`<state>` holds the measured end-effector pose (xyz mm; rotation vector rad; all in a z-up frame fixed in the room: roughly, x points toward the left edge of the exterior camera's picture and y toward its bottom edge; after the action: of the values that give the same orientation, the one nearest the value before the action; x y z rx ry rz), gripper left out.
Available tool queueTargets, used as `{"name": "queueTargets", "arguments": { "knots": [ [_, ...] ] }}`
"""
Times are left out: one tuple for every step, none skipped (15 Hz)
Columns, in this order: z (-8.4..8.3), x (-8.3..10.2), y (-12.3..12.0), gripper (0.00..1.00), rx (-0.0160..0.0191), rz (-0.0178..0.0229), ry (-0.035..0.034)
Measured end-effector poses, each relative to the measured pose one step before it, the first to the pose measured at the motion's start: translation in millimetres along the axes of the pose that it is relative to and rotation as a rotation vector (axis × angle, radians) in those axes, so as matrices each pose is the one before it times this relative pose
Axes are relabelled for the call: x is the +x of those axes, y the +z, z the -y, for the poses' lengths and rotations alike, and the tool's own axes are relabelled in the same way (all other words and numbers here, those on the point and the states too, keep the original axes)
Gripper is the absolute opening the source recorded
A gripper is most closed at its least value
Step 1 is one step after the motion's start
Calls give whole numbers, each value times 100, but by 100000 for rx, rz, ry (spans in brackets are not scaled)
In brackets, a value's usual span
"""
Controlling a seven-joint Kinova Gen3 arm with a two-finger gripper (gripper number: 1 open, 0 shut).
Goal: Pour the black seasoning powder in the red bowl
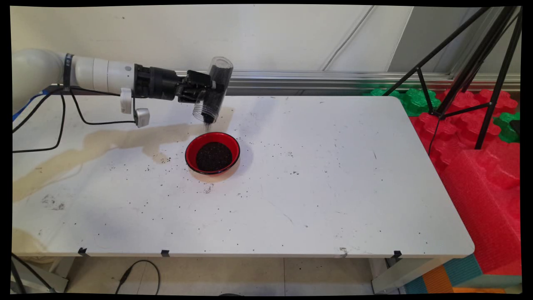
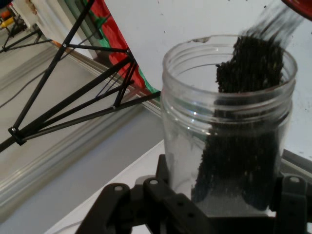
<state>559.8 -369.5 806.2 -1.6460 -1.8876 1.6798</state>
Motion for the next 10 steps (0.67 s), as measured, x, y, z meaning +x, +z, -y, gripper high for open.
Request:
{"name": "queueTargets", "arguments": {
  "knots": [
    [29,41,-22,0,106,-56,967],
    [18,31,-23,0,65,-36,629],
    [28,43,-26,0,105,-64,910],
    [19,34,-16,0,77,-51,572],
    [27,43,-28,0,107,-77,827],
    [17,23,-8,0,82,-61,529],
    [25,38,-29,0,95,-73,751],
    [10,27,-25,0,46,-31,466],
    [20,29,-26,0,86,-60,670],
    [10,11,-9,0,66,-55,378]
  ]
}}
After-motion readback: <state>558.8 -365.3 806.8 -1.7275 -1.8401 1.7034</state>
